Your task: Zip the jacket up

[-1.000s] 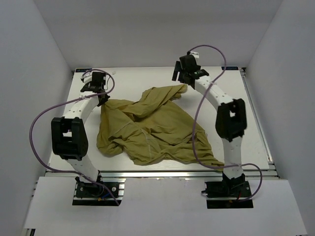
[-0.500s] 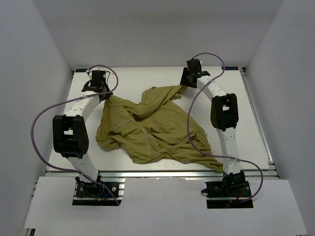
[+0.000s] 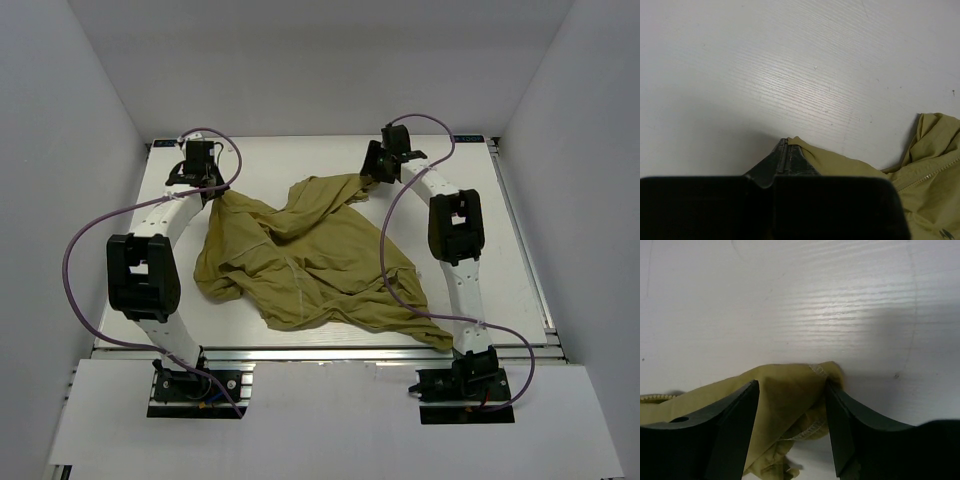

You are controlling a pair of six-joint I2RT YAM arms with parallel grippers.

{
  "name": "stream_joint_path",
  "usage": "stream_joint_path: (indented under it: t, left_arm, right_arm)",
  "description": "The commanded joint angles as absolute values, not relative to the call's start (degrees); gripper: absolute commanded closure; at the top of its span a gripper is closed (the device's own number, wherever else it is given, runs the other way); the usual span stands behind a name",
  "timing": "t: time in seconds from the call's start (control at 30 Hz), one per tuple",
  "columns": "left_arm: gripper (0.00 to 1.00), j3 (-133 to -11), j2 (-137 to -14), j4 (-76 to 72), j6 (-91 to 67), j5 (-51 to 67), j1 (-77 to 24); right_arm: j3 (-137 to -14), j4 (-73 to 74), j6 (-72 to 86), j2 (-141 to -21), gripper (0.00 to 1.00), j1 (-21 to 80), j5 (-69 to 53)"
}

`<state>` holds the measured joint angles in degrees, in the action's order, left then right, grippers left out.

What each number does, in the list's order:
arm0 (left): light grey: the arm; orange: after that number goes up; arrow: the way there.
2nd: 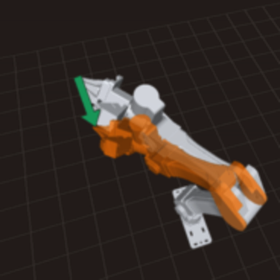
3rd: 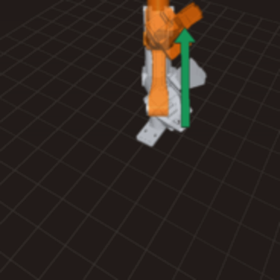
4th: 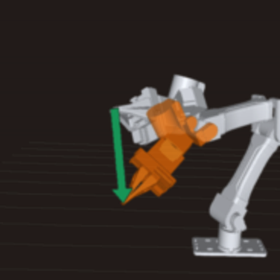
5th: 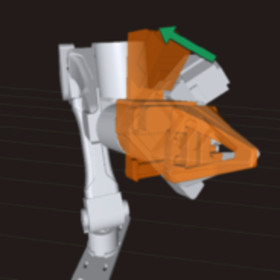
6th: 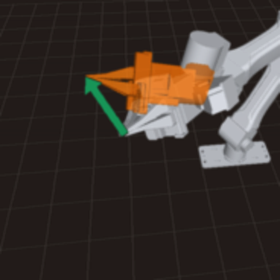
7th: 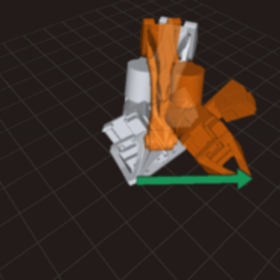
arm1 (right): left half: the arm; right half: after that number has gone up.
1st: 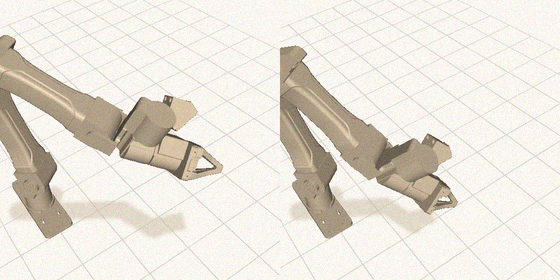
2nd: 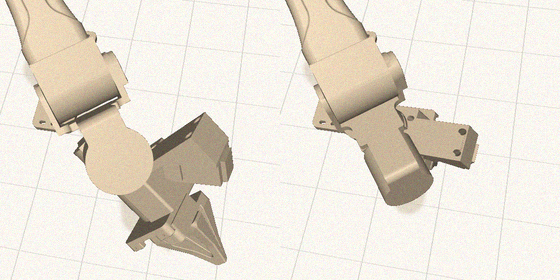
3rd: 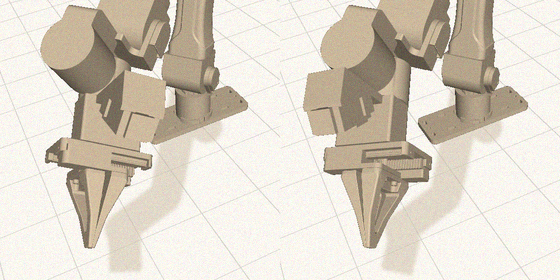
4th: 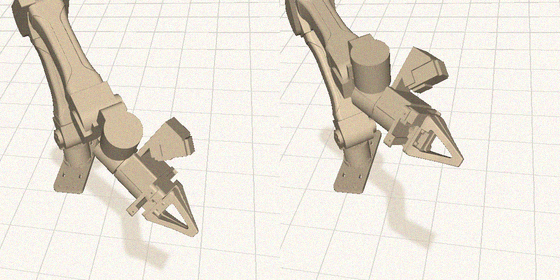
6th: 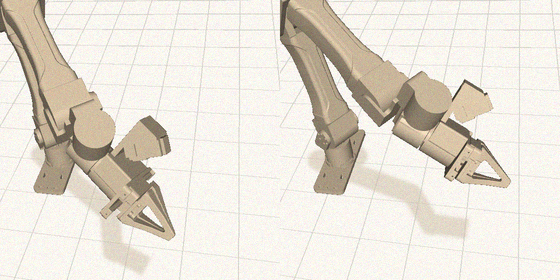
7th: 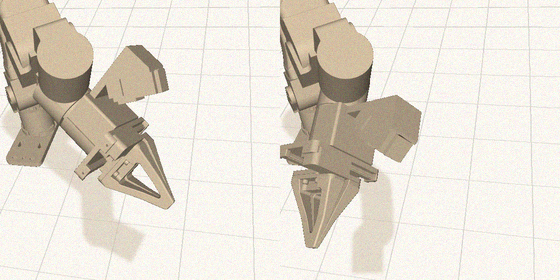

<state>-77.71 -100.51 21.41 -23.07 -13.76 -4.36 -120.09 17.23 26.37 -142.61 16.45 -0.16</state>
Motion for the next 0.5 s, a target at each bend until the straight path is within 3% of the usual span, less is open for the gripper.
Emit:
stream_joint_path:
  t: [0.0, 0.1, 0.13, 0.23, 0.4, 0.47]
  left_arm:
    - [1.00, -79.10, -98.88, 21.27, -22.94, -14.15, -4.40]
    - [1.00, -78.05, -99.05, 20.83, -23.29, -13.19, -4.40]
    - [1.00, -77.61, -99.05, 20.57, -23.38, -12.75, -4.39]
    - [1.00, -78.65, -100.28, 19.51, -22.59, -11.00, -4.48]
    - [1.00, -85.23, -102.21, 18.55, -20.57, -9.14, -4.48]
    - [1.00, -88.05, -102.83, 19.33, -20.13, -8.79, -4.40]
  right_arm:
    - [-118.66, 19.68, 24.09, -139.93, 0.39, 16.17, 3.25]
    - [-117.34, 20.22, 22.59, -139.40, 0.50, 16.08, 4.04]
    - [-116.90, 19.43, 22.41, -139.39, 0.68, 16.17, 3.09]
    - [-119.77, 14.71, 20.66, -140.44, 1.00, 16.17, -1.81]
    - [-132.43, 8.11, 15.93, -141.68, 1.00, 16.08, -1.15]
    - [-132.38, -2.99, 14.68, -137.06, 1.00, 16.08, -1.05]
